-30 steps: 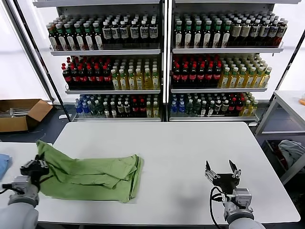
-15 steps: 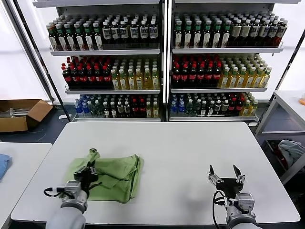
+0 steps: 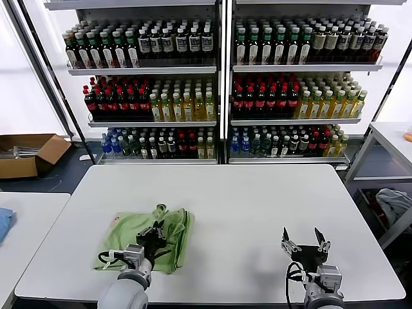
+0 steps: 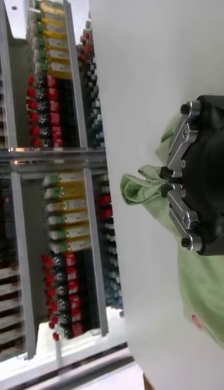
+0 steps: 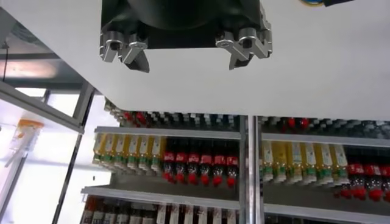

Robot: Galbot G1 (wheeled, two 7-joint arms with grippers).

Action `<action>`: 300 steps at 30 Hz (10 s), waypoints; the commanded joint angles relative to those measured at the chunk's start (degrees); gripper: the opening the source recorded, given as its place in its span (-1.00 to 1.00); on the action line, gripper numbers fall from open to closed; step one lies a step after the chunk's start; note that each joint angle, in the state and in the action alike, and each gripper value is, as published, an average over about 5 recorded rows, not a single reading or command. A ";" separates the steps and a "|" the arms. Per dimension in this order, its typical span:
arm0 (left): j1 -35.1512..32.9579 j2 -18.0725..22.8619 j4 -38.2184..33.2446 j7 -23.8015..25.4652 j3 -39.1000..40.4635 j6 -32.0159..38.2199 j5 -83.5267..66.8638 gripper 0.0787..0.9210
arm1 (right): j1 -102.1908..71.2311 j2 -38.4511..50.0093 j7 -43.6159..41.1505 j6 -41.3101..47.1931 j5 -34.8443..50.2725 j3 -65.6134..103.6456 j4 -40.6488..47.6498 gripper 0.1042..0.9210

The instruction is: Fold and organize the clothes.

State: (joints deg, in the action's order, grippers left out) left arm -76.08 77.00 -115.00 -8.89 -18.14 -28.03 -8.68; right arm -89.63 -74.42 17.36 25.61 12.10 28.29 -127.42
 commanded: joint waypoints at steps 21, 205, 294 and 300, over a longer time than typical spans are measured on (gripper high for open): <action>-2.93 8.88 5.34 2.52 8.50 11.14 -1.56 -0.38 | 0.98 -0.18 0.13 -0.34 -1.19 -3.36 1.57 0.76; -0.89 1.65 -6.67 -8.51 -6.22 4.30 -8.22 0.77 | 25.02 -2.99 9.00 7.58 29.44 -26.62 18.04 0.74; -5.96 7.34 -7.65 -8.47 -1.01 5.14 -4.28 0.77 | 8.36 -0.47 3.79 4.10 12.56 -16.80 9.80 0.76; -5.81 7.32 -7.45 -8.48 -1.02 5.17 -4.36 0.77 | 7.42 0.26 5.13 5.23 13.18 -16.87 10.17 0.76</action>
State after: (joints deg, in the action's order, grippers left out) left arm -81.87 84.36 -122.57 -17.36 -19.13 -22.93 -13.08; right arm -81.34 -73.92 21.16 29.87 23.25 11.84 -118.03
